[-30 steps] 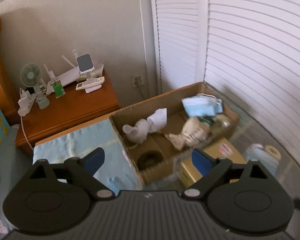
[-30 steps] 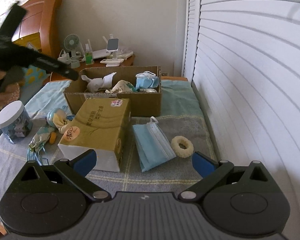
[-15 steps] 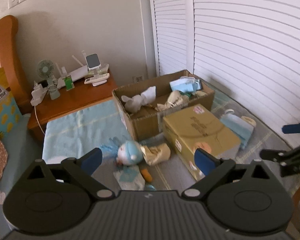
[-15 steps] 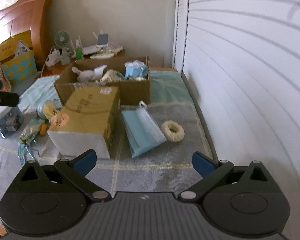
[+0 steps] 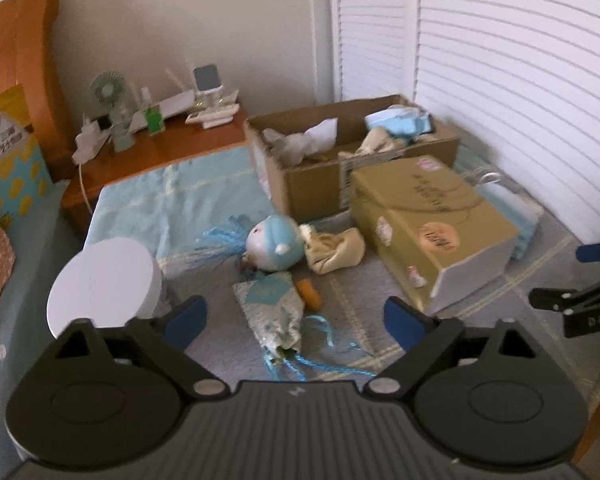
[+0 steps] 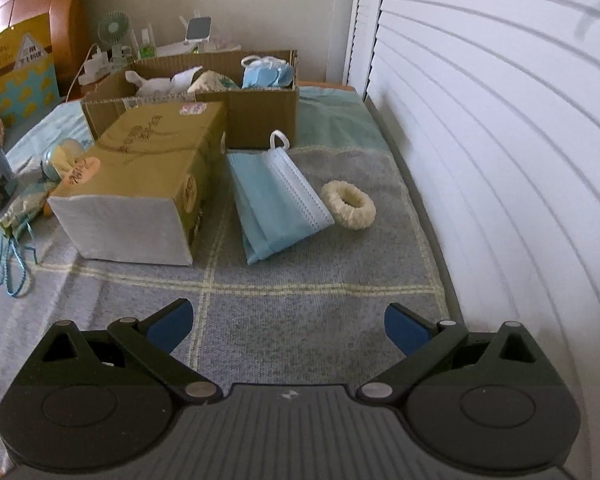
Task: Organize soft objects
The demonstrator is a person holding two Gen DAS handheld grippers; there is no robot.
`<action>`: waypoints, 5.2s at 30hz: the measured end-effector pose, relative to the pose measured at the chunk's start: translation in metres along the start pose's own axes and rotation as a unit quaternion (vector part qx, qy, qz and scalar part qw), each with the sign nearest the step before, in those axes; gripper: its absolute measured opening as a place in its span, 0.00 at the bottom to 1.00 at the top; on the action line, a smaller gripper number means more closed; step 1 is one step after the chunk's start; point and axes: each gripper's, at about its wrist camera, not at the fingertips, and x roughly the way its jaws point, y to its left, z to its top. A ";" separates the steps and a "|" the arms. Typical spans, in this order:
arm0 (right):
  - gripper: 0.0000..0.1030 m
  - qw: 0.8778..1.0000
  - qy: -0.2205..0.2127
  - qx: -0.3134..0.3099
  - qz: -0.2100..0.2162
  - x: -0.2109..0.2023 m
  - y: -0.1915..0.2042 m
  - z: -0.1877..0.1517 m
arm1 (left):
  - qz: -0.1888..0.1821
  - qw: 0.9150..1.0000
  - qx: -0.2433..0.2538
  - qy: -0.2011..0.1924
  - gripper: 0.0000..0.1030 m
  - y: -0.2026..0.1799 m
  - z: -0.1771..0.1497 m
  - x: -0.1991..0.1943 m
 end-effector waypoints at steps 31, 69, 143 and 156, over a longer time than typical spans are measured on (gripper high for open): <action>1.00 1.000 -0.015 0.016 0.005 0.000 -0.003 -0.011 | -0.037 0.998 -0.023 0.034 0.29 0.020 -0.014 0.027; 0.60 0.981 -0.060 -0.185 -0.022 0.025 0.027 0.045 | -0.075 0.996 0.006 0.057 0.53 0.006 -0.036 0.021; 0.32 0.991 -0.120 -0.062 -0.014 -0.072 -0.008 0.043 | -0.128 0.967 0.220 -0.008 0.32 -0.021 0.204 0.102; 0.32 0.991 -0.115 -0.063 -0.009 -0.068 -0.005 0.045 | -0.119 0.969 0.219 0.006 0.78 -0.013 0.167 0.108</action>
